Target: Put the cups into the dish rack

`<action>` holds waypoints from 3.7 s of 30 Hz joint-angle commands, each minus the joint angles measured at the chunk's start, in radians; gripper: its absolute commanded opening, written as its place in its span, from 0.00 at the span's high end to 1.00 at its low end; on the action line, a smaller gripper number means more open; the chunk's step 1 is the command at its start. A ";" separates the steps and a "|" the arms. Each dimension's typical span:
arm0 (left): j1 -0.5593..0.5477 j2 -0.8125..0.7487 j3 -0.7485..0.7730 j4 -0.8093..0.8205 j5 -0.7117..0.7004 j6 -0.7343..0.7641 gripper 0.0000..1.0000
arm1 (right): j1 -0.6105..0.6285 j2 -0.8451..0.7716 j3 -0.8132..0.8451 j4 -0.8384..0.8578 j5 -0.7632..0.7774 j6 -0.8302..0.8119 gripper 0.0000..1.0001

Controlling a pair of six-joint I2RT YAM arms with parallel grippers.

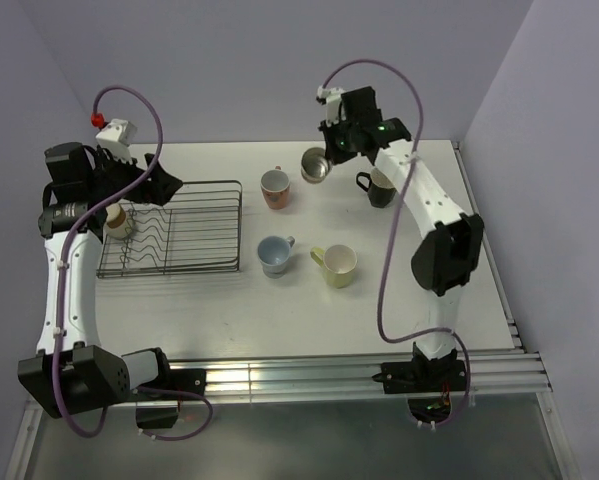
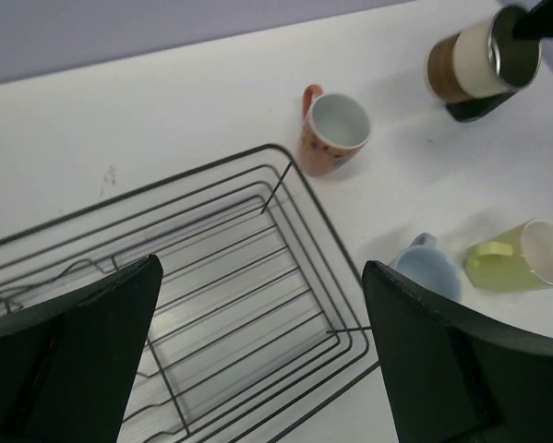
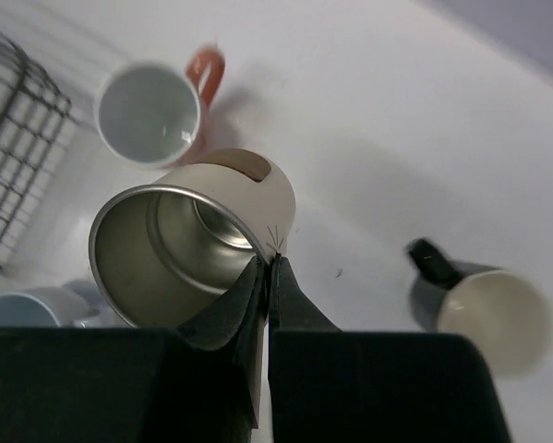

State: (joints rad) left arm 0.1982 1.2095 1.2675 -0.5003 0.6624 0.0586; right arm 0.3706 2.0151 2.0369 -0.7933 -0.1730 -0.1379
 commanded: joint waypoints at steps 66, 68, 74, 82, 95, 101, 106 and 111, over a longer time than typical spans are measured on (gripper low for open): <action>-0.287 0.030 -0.017 -0.106 0.556 -0.338 0.01 | 0.769 -0.696 -1.561 2.450 -0.025 -1.470 1.00; -0.290 0.028 -0.017 -0.113 0.554 -0.335 0.01 | 0.772 -0.690 -1.558 2.467 -0.029 -1.474 1.00; -0.292 0.027 -0.031 -0.109 0.604 -0.356 0.08 | 0.774 -0.687 -1.567 2.490 -0.054 -1.483 1.00; -0.292 0.024 -0.072 -0.121 0.658 -0.359 0.15 | 0.774 -0.668 -1.567 2.517 -0.052 -1.494 1.00; -0.292 0.012 -0.089 -0.126 0.669 -0.353 0.17 | 0.774 -0.676 -1.587 2.513 -0.043 -1.503 1.00; -0.292 0.005 -0.100 -0.110 0.675 -0.370 0.25 | 0.774 -0.676 -1.592 2.513 -0.040 -1.511 1.00; -0.292 0.004 -0.105 -0.112 0.674 -0.368 0.25 | 0.774 -0.674 -1.586 2.510 -0.037 -1.514 1.00; -0.290 -0.002 -0.123 -0.100 0.681 -0.378 0.32 | 0.774 -0.665 -1.575 2.502 -0.017 -1.520 1.00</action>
State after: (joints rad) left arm -0.0883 1.2404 1.1618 -0.6209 1.2984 -0.3164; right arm 1.1366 1.3464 0.4503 1.2648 -0.2111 -1.6409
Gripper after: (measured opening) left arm 0.744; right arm 0.028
